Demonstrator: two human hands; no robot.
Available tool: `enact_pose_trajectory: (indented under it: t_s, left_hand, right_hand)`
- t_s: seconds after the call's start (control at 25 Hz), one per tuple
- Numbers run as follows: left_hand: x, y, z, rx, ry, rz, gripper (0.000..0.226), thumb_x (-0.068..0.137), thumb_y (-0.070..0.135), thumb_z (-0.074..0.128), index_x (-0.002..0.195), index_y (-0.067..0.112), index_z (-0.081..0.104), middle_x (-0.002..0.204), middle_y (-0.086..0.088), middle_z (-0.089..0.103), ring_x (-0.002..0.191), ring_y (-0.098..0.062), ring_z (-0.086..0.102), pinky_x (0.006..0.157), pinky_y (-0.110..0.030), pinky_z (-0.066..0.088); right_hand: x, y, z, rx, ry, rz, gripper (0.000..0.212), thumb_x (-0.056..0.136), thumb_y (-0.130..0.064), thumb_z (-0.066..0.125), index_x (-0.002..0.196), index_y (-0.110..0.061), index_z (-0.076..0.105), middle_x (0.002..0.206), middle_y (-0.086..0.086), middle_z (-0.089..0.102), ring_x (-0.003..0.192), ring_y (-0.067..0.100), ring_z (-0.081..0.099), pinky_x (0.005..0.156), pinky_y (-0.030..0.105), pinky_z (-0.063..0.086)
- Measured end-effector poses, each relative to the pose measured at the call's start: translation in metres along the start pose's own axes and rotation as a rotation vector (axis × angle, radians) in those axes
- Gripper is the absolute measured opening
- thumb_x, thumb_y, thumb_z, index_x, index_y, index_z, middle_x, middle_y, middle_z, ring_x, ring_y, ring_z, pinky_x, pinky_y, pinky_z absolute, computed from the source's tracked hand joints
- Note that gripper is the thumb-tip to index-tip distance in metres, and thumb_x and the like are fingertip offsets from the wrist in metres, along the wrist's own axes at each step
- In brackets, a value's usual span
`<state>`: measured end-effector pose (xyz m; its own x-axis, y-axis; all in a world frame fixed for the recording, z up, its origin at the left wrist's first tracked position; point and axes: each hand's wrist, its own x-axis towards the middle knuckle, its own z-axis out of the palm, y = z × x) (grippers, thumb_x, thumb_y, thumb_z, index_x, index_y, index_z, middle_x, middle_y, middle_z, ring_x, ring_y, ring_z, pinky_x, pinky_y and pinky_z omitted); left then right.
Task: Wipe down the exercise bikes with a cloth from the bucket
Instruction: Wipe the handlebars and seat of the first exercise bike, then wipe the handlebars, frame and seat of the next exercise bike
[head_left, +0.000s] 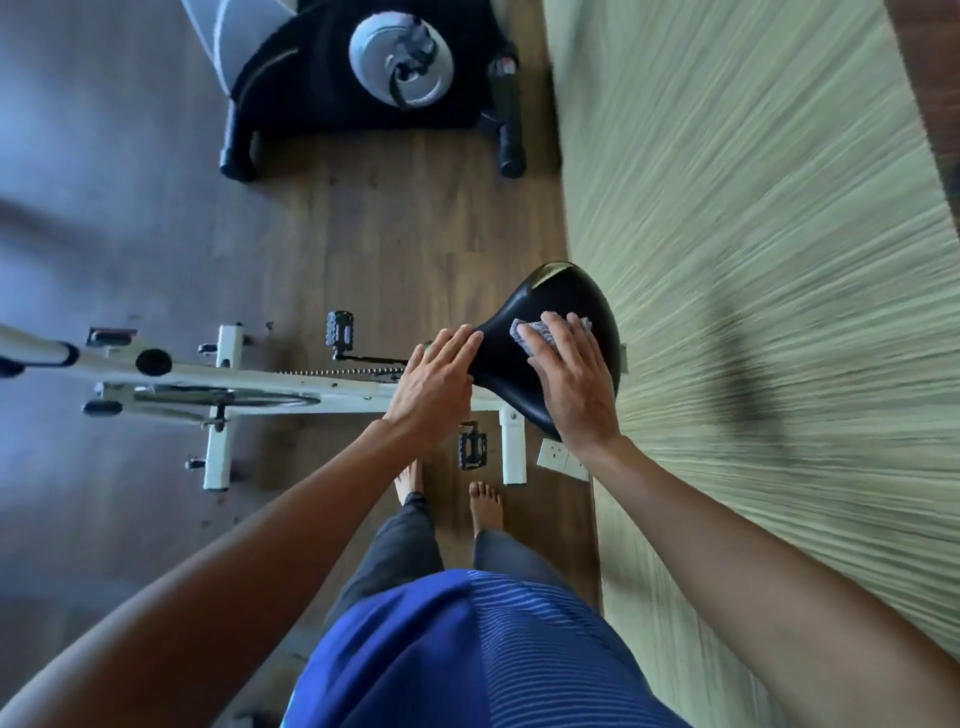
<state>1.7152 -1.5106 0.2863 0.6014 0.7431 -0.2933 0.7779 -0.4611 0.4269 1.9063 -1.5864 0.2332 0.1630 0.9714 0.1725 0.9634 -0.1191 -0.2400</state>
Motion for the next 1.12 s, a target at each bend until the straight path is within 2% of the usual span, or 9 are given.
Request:
enact_pose_trajectory:
  t_s: [0.16, 0.24, 0.32, 0.44, 0.64, 0.76, 0.92, 1.0, 1.12]
  left_hand:
    - [-0.051, -0.014, -0.027, -0.084, 0.182, -0.124, 0.050, 0.096, 0.012, 0.051, 0.146, 0.010, 0.044, 0.151, -0.010, 0.045, 0.140, -0.028, 0.040, 0.115, -0.043, 0.032]
    - [-0.085, -0.027, -0.047, -0.136, 0.278, -0.243, 0.044, 0.094, 0.019, 0.051, 0.138, 0.013, 0.054, 0.140, -0.008, 0.057, 0.130, -0.030, 0.052, 0.107, -0.044, 0.043]
    - [-0.122, -0.040, -0.067, -0.145, 0.318, -0.395, 0.036, 0.097, 0.028, 0.052, 0.132, 0.021, 0.060, 0.131, -0.003, 0.064, 0.121, -0.027, 0.059, 0.097, -0.042, 0.051]
    - [-0.190, -0.059, -0.092, -0.143, 0.414, -0.622, 0.029, 0.098, 0.034, 0.053, 0.125, 0.031, 0.064, 0.124, 0.005, 0.068, 0.114, -0.023, 0.064, 0.089, -0.037, 0.052]
    - [-0.321, -0.083, -0.104, -0.227, 0.642, -0.975, 0.025, 0.098, 0.036, 0.053, 0.119, 0.031, 0.067, 0.120, 0.005, 0.070, 0.110, -0.025, 0.065, 0.085, -0.037, 0.052]
    - [-0.402, -0.093, -0.099, -0.253, 0.763, -1.146, 0.026, 0.098, 0.037, 0.052, 0.120, 0.030, 0.065, 0.119, 0.006, 0.069, 0.110, -0.022, 0.063, 0.085, -0.034, 0.049]
    - [-0.504, -0.099, -0.083, -0.284, 0.914, -1.346, 0.027, 0.099, 0.035, 0.051, 0.121, 0.029, 0.064, 0.118, 0.007, 0.069, 0.109, -0.019, 0.063, 0.085, -0.033, 0.048]
    - [-0.551, -0.099, -0.072, -0.306, 0.981, -1.448, 0.026, 0.098, 0.035, 0.051, 0.119, 0.029, 0.064, 0.116, 0.007, 0.069, 0.108, -0.019, 0.063, 0.085, -0.035, 0.049]
    - [-0.605, -0.099, -0.056, -0.315, 1.080, -1.577, 0.024, 0.098, 0.035, 0.052, 0.118, 0.028, 0.065, 0.114, 0.007, 0.070, 0.106, -0.017, 0.064, 0.084, -0.034, 0.050]
  right_hand:
    - [0.012, -0.016, -0.022, 0.332, -0.093, 0.118, 0.040, 0.102, -0.013, 0.053, 0.142, -0.016, 0.056, 0.148, 0.016, 0.046, 0.137, 0.033, 0.045, 0.120, 0.046, 0.032]
    - [0.021, -0.044, -0.037, 0.505, -0.173, 0.066, 0.039, 0.104, -0.014, 0.050, 0.143, -0.015, 0.055, 0.150, 0.016, 0.044, 0.138, 0.029, 0.044, 0.118, 0.044, 0.035]
    - [0.031, -0.085, -0.049, 0.596, -0.249, -0.054, 0.039, 0.104, -0.013, 0.050, 0.143, -0.015, 0.055, 0.150, 0.015, 0.045, 0.138, 0.026, 0.043, 0.118, 0.041, 0.036]
    - [0.035, -0.166, -0.061, 0.664, -0.383, -0.305, 0.038, 0.104, -0.014, 0.050, 0.142, -0.017, 0.055, 0.148, 0.009, 0.048, 0.137, 0.021, 0.046, 0.117, 0.032, 0.035]
    - [0.002, -0.314, -0.067, 0.745, -0.531, -0.717, 0.039, 0.099, -0.019, 0.052, 0.138, -0.016, 0.060, 0.140, 0.005, 0.056, 0.132, 0.017, 0.051, 0.114, 0.022, 0.034]
    - [-0.038, -0.397, -0.076, 0.824, -0.661, -0.885, 0.038, 0.102, -0.017, 0.055, 0.139, -0.023, 0.058, 0.142, -0.004, 0.054, 0.136, 0.008, 0.046, 0.114, 0.011, 0.028]
    - [-0.105, -0.494, -0.082, 0.931, -0.855, -1.065, 0.043, 0.102, -0.014, 0.055, 0.138, -0.038, 0.052, 0.144, -0.010, 0.052, 0.141, 0.004, 0.040, 0.117, 0.020, 0.030]
    - [-0.142, -0.537, -0.082, 0.973, -0.935, -1.148, 0.044, 0.102, -0.012, 0.056, 0.138, -0.037, 0.053, 0.144, -0.006, 0.053, 0.141, 0.005, 0.041, 0.117, 0.024, 0.032]
    - [-0.188, -0.592, -0.081, 0.966, -1.021, -1.257, 0.040, 0.101, -0.013, 0.058, 0.138, -0.028, 0.060, 0.144, -0.006, 0.054, 0.140, 0.004, 0.043, 0.115, 0.021, 0.033]
